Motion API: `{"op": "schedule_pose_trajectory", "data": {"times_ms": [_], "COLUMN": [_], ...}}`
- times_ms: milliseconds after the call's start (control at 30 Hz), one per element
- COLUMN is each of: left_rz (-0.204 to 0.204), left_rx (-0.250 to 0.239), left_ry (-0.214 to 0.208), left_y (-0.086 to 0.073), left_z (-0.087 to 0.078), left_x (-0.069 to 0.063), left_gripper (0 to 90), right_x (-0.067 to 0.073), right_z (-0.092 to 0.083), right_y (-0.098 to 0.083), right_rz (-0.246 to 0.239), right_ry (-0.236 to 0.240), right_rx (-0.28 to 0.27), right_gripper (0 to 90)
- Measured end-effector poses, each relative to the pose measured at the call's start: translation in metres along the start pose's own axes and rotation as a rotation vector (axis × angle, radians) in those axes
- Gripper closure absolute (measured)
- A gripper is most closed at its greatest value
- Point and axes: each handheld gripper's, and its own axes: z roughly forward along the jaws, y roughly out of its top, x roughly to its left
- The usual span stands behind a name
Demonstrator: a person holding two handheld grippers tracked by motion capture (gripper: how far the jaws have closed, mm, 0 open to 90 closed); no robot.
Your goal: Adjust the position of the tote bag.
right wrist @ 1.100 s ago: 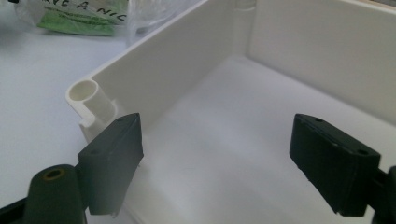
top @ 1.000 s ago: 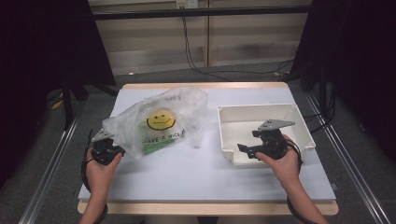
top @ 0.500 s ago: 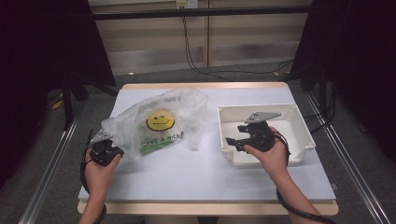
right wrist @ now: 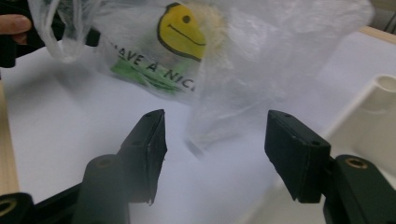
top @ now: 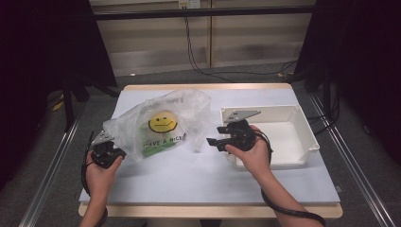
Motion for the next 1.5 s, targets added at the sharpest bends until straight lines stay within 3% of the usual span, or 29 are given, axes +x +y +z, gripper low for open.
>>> {"op": "schedule_pose_trajectory", "data": {"times_ms": [367, 600, 1100, 1367, 1500], "left_rz": [-0.002, -0.003, 0.002, 0.002, 0.002], "left_rx": [0.000, -0.005, 0.001, 0.002, 0.003], "left_ry": [-0.006, -0.011, -0.018, -0.020, -0.020], "left_y": [0.000, 0.001, 0.002, 0.002, 0.002], "left_z": [0.000, 0.000, 0.002, 0.002, 0.002], "left_x": [0.000, -0.001, -0.003, -0.003, -0.003], "left_gripper": [89.0, 88.8, 88.8, 88.9, 88.9], "right_x": [0.035, 0.044, 0.039, 0.032, 0.028], "right_z": [0.051, 0.082, 0.120, 0.140, 0.151], "right_y": [0.011, 0.011, 0.008, 0.003, 0.002], "right_rz": [-0.026, -0.016, -0.019, -0.020, -0.046], "right_ry": [0.072, 0.097, 0.095, 0.086, 0.085], "right_rx": [0.042, 0.057, 0.065, 0.082, 0.086], "right_gripper": [43.4, 44.4, 43.7, 35.8, 26.8]}}
